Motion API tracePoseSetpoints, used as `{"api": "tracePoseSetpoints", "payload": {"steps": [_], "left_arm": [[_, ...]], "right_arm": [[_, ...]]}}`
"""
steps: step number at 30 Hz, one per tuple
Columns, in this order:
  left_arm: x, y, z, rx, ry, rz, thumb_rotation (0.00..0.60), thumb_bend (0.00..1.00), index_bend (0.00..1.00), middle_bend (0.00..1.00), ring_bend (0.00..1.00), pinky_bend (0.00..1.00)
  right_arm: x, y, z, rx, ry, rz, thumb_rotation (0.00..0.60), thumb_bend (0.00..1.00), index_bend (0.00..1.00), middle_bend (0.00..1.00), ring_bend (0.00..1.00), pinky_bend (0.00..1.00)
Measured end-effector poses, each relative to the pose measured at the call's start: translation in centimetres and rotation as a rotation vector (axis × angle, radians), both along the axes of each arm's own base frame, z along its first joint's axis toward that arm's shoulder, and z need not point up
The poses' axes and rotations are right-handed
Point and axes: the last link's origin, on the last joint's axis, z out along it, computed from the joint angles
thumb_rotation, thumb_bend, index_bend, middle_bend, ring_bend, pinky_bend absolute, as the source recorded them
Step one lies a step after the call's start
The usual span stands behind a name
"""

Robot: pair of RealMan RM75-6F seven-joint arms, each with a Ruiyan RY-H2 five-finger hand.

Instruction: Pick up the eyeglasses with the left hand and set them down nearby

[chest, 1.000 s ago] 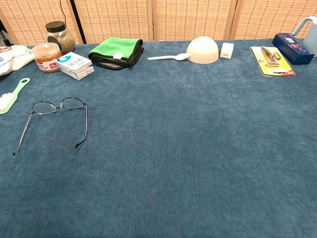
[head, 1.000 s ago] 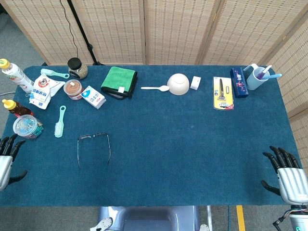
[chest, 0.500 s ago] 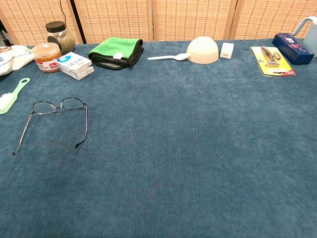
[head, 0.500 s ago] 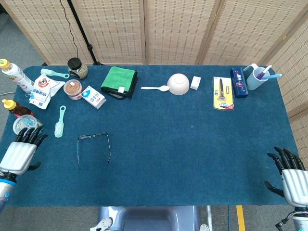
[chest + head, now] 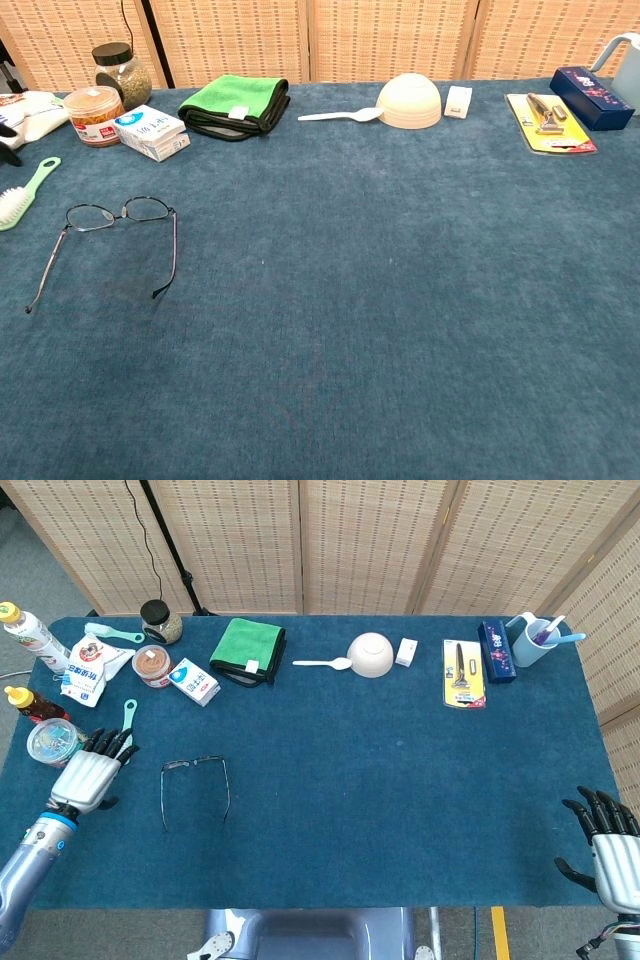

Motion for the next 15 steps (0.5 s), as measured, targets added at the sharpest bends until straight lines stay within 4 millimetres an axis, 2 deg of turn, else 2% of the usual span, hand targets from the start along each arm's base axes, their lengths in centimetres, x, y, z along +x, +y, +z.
{"api": "tracePoseSetpoints", "payload": {"steps": [9,15], "left_arm": [[1.0,2.4,-3.3,-0.070,0.032,-0.045,0.600,0.15,0.18,0.00,0.00,0.00],[1.5,3.1,-5.2,-0.110,0.039,-0.062,0.600,0.15,0.18,0.00,0.00,0.00]], "right_arm": [[-0.2,0.6,0.4,-0.019,0.004,-0.018,0.600,0.14,0.21,0.11,0.11,0.15],[-0.4,0.9,0.7,-0.029,0.008,-0.028,0.600,0.14,0.21,0.11,0.11,0.15]]}}
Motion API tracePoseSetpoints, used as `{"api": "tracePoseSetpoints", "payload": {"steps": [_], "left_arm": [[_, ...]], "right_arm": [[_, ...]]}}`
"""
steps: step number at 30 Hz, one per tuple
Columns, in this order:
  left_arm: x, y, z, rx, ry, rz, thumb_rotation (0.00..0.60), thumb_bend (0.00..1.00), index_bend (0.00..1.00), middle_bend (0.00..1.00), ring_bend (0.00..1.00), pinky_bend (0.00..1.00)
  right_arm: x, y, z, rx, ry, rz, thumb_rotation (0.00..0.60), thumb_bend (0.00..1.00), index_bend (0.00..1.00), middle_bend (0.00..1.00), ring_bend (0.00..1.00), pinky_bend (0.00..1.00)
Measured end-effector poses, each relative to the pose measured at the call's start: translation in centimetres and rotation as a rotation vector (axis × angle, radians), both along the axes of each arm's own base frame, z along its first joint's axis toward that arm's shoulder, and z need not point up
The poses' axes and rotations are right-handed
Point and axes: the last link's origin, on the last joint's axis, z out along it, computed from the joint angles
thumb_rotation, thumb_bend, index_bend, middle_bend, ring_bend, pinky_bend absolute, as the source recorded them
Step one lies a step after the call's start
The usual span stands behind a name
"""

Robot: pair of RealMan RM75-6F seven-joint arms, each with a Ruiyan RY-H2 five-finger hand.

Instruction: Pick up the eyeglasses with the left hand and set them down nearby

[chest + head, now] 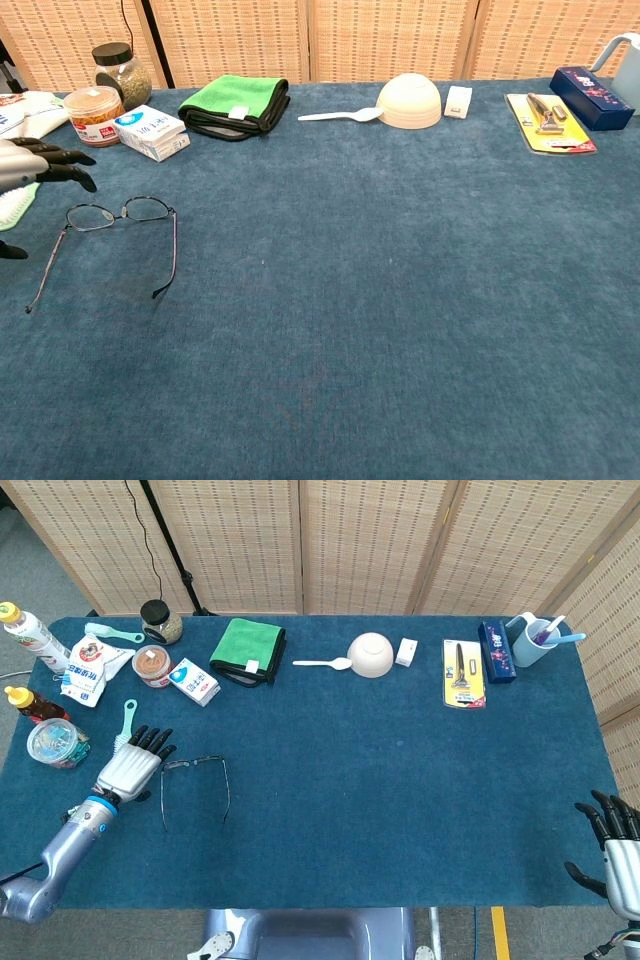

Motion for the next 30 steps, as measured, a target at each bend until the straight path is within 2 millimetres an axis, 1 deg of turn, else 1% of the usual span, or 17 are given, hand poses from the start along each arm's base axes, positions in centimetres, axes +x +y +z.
{"api": "tracePoseSetpoints", "payload": {"steps": [8,14,18,23,30], "left_arm": [[0.9,0.7,-2.0,-0.031,-0.003,-0.025,0.600,0.15,0.18,0.00,0.00,0.00],[1.4,1.0,-2.8,-0.049,0.007,-0.040,0.600,0.15,0.18,0.00,0.00,0.00],[1.6,1.2,-2.6,-0.041,0.001,-0.047,0.600,0.15,0.18,0.00,0.00,0.00],[1.6,1.1,-1.8,-0.033,0.006,-0.056,0.600,0.15,0.18,0.00,0.00,0.00],[0.8,0.3,-0.9,-0.053,0.050,-0.068,0.600,0.15,0.17,0.00,0.00,0.00]], "right_arm": [[-0.2,0.5,0.4,-0.014,0.006,-0.017,0.600,0.14,0.21,0.11,0.11,0.15],[-0.3,0.6,0.5,-0.021,0.007,-0.025,0.600,0.14,0.21,0.11,0.11,0.16],[-0.3,0.7,0.6,-0.023,0.008,-0.027,0.600,0.14,0.21,0.11,0.11,0.16],[-0.3,0.7,0.5,-0.023,0.008,-0.028,0.600,0.14,0.21,0.11,0.11,0.16],[-0.2,0.8,0.5,-0.024,0.010,-0.029,0.600,0.14,0.21,0.11,0.11,0.16]]}}
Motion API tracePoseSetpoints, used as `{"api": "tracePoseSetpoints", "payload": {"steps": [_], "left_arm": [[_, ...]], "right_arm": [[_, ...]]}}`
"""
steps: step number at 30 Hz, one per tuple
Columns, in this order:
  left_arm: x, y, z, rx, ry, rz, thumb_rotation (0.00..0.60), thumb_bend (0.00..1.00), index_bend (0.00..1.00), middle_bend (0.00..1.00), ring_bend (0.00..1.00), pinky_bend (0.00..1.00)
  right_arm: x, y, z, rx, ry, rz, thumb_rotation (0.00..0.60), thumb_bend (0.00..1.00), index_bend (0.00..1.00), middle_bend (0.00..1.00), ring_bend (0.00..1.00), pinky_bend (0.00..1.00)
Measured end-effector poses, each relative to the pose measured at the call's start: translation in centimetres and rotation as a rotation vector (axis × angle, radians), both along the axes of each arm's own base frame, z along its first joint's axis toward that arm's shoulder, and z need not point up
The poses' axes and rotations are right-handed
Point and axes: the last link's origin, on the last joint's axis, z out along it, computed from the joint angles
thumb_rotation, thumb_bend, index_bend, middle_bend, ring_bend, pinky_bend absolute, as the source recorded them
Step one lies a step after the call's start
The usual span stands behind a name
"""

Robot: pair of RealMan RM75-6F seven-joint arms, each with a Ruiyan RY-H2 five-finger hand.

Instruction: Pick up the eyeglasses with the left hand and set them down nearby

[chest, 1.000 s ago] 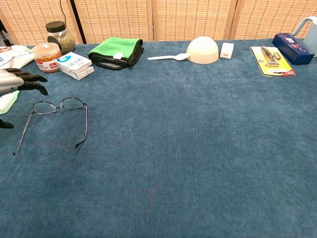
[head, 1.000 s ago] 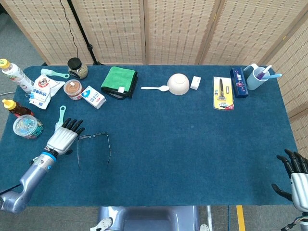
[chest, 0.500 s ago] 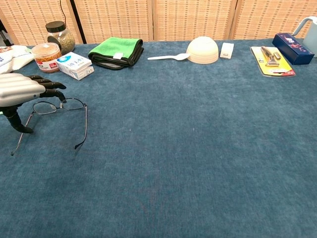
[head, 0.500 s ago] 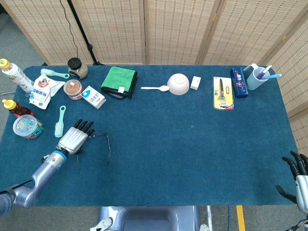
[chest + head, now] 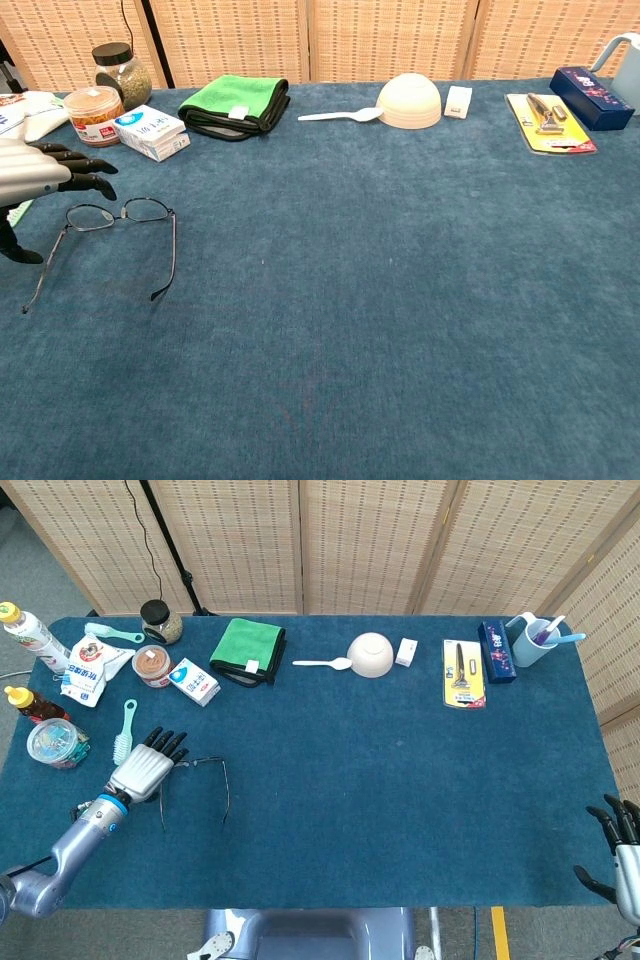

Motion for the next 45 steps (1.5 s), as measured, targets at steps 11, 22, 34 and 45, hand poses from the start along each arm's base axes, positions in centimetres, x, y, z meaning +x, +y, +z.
{"api": "tracePoseSetpoints", "payload": {"steps": [11,22,34,45], "left_arm": [[0.2,0.4,-1.3,-0.023,0.011,-0.007,0.600,0.15,0.15,0.00,0.00,0.00],[0.4,0.5,-1.3,-0.024,0.021,-0.024,0.600,0.15,0.15,0.00,0.00,0.00],[-0.2,0.4,-1.9,-0.031,0.027,-0.002,0.600,0.15,0.16,0.00,0.00,0.00],[0.6,1.0,-2.7,-0.024,0.015,-0.026,0.600,0.21,0.29,0.00,0.00,0.00]], "right_arm": [[0.2,0.2,0.1,-0.006,0.005,-0.006,0.600,0.14,0.21,0.11,0.11,0.16],[0.1,0.5,0.2,-0.011,0.005,-0.015,0.600,0.14,0.20,0.11,0.11,0.16],[0.1,0.5,0.2,-0.010,0.005,-0.018,0.600,0.14,0.21,0.11,0.11,0.16],[0.1,0.6,0.2,-0.011,0.005,-0.025,0.600,0.14,0.21,0.11,0.11,0.17]]}}
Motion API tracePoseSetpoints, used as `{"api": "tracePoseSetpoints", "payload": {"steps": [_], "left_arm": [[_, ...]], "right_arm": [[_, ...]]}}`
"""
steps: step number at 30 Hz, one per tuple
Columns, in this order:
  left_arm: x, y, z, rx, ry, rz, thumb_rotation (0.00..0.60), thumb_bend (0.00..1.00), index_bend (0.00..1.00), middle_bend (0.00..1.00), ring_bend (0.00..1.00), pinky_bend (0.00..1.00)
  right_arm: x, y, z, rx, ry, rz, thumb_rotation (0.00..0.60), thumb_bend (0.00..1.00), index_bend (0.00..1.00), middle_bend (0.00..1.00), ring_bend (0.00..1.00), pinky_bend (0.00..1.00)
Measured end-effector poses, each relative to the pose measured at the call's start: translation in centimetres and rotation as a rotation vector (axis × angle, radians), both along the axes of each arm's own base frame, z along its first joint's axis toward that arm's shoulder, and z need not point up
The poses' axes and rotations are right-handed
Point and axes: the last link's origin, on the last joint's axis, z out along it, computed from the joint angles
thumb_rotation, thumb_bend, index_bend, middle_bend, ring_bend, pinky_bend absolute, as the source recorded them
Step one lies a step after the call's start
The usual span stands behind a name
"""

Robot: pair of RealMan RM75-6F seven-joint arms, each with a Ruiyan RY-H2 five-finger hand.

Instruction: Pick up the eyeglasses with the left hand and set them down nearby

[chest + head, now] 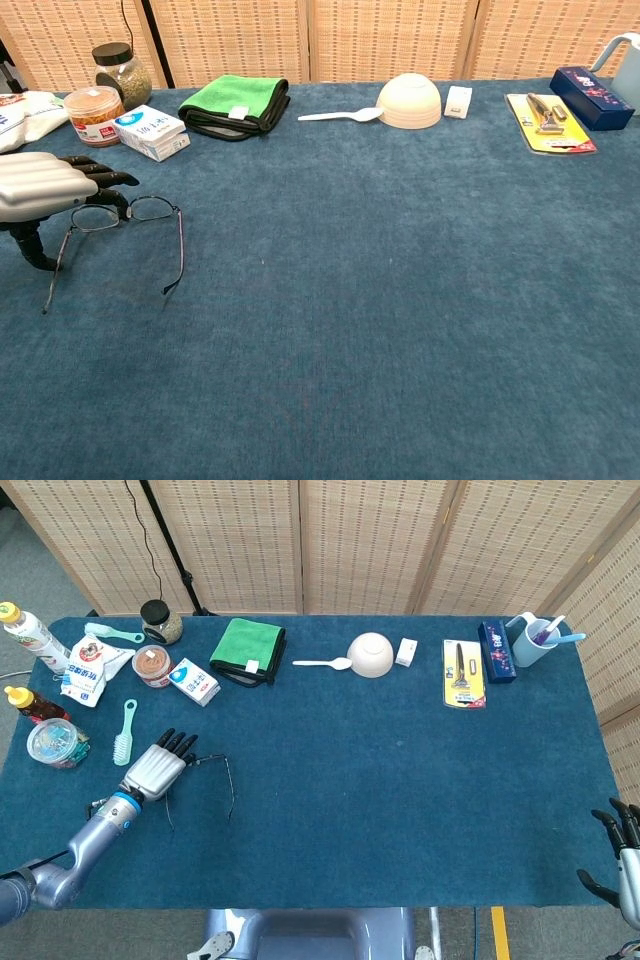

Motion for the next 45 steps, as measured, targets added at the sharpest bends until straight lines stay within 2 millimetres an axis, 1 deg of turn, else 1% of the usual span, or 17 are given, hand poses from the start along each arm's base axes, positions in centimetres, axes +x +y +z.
{"api": "tracePoseSetpoints", "payload": {"steps": [5,16,21,27,31,38,42,43,45], "left_arm": [[0.4,0.3,-0.4,-0.002,-0.001,-0.011,0.600,0.24,0.36,0.00,0.00,0.00],[1.1,0.7,-0.2,0.006,-0.009,-0.030,0.600,0.27,0.44,0.00,0.00,0.00],[1.6,0.8,-0.4,0.006,-0.020,-0.039,0.600,0.28,0.50,0.00,0.00,0.00],[2.7,1.0,-0.9,0.006,-0.040,-0.065,0.600,0.29,0.53,0.00,0.00,0.00],[3.4,1.1,-1.4,0.000,-0.044,-0.083,0.600,0.29,0.53,0.00,0.00,0.00],[5.7,1.2,-3.0,-0.013,-0.063,-0.141,0.600,0.29,0.53,0.00,0.00,0.00],[6.7,1.2,-3.7,-0.016,-0.074,-0.162,0.600,0.29,0.53,0.00,0.00,0.00],[6.9,1.3,-3.9,-0.015,-0.079,-0.164,0.600,0.29,0.50,0.00,0.00,0.00],[7.3,1.5,-4.3,-0.011,-0.086,-0.167,0.600,0.29,0.39,0.00,0.00,0.00]], "right_arm": [[0.0,0.0,0.1,0.000,0.001,-0.005,0.600,0.14,0.21,0.11,0.11,0.17],[-0.1,-0.1,0.0,0.003,-0.003,-0.010,0.600,0.14,0.21,0.11,0.11,0.17],[-0.3,0.0,0.1,-0.001,-0.005,-0.013,0.600,0.14,0.22,0.11,0.11,0.17],[-0.4,0.0,0.2,-0.004,-0.007,-0.016,0.600,0.14,0.22,0.11,0.11,0.17],[-0.5,0.1,0.2,-0.006,-0.009,-0.016,0.600,0.14,0.22,0.11,0.11,0.17],[-0.7,0.3,0.3,-0.013,-0.013,-0.017,0.600,0.14,0.23,0.11,0.11,0.17],[-0.8,0.4,0.3,-0.016,-0.016,-0.019,0.600,0.14,0.23,0.11,0.11,0.17],[-0.8,0.4,0.3,-0.017,-0.017,-0.020,0.600,0.14,0.23,0.11,0.11,0.17],[-0.9,0.5,0.4,-0.018,-0.016,-0.021,0.600,0.14,0.23,0.11,0.11,0.17]]}}
